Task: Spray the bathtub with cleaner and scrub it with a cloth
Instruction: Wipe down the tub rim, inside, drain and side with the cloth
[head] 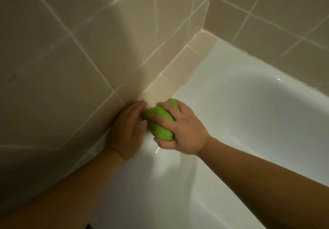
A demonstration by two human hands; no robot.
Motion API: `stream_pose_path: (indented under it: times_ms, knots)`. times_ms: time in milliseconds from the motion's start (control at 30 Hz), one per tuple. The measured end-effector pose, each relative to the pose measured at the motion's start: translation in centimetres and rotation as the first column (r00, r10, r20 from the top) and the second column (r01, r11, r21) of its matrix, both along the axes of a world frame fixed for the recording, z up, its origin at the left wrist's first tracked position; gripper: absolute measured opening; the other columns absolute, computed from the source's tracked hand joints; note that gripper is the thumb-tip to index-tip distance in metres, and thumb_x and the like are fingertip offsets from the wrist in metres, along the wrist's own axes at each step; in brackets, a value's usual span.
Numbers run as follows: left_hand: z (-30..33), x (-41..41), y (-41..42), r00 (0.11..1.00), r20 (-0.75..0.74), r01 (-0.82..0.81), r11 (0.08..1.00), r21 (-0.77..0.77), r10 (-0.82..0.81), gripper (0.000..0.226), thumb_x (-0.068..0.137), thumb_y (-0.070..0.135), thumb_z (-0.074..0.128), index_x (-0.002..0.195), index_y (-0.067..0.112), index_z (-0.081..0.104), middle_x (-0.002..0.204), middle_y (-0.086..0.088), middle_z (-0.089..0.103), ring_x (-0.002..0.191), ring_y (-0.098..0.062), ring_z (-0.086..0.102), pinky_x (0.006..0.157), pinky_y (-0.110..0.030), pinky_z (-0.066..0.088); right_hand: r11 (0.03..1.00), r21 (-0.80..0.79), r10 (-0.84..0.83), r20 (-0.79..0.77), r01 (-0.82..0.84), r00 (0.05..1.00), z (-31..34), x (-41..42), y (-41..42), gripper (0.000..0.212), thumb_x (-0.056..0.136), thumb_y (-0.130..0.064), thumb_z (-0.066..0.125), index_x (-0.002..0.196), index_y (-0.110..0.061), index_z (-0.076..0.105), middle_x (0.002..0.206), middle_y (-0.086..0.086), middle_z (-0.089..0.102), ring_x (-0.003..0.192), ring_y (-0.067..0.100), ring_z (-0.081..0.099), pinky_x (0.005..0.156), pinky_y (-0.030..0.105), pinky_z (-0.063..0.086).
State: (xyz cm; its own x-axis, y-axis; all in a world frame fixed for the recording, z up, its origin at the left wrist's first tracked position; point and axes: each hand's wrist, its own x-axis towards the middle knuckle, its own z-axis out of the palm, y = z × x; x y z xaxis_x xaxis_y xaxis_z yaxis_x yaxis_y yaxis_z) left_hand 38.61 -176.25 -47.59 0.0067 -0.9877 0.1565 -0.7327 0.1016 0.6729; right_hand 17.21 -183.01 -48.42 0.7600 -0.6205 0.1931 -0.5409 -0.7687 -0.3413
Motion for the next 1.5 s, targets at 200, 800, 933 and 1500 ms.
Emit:
stream_pose_path:
  times_ms: [200, 800, 933, 1500]
  knots:
    - [-0.1, -1.6, -3.1, 0.976, 0.196, 0.107, 0.994, -0.033, -0.099, 0.066, 0.105, 0.051, 0.034, 0.145, 0.002, 0.054, 0.150, -0.015, 0.052, 0.141, -0.030, 0.047, 0.120, -0.041, 0.035, 0.985, 0.043, -0.169, -0.010, 0.169, 0.986, 0.1, -4.2, -8.1, 0.072, 0.085, -0.068, 0.062, 0.149, -0.038, 0.052, 0.154, 0.009, 0.045, 0.132, 0.044, 0.044, 0.115, 0.052, 0.032]
    - [-0.4, -5.7, -10.5, 0.892, 0.396, 0.221, 0.975, 0.035, -0.217, 0.066, 0.090, 0.046, 0.053, 0.147, 0.011, 0.054, 0.152, -0.014, 0.049, 0.140, -0.036, 0.046, 0.111, -0.058, 0.039, 0.947, 0.059, -0.313, -0.047, 0.316, 0.949, 0.5, -8.6, -14.5, 0.068, 0.087, -0.066, 0.058, 0.150, -0.044, 0.044, 0.158, 0.004, 0.040, 0.138, 0.043, 0.038, 0.118, 0.053, 0.029]
    - [-0.2, -6.7, -11.9, 0.888, 0.400, 0.229, 0.973, 0.040, -0.226, 0.068, 0.088, 0.047, 0.052, 0.147, 0.013, 0.054, 0.153, -0.012, 0.048, 0.142, -0.034, 0.045, 0.115, -0.057, 0.036, 0.925, 0.084, -0.360, -0.107, 0.370, 0.927, 1.2, -10.9, -18.5, 0.072, 0.086, -0.070, 0.056, 0.152, -0.048, 0.038, 0.160, 0.000, 0.037, 0.134, 0.039, 0.039, 0.116, 0.050, 0.033]
    - [-0.2, -12.4, -20.6, 0.960, 0.200, 0.195, 0.980, 0.026, -0.196, 0.071, 0.079, 0.036, 0.042, 0.143, 0.008, 0.057, 0.150, -0.013, 0.053, 0.139, -0.034, 0.047, 0.114, -0.055, 0.040, 0.884, 0.056, -0.452, -0.153, 0.465, 0.879, 2.1, -11.7, -22.4, 0.071, 0.089, -0.068, 0.053, 0.154, -0.047, 0.034, 0.157, 0.001, 0.039, 0.132, 0.036, 0.040, 0.113, 0.050, 0.038]
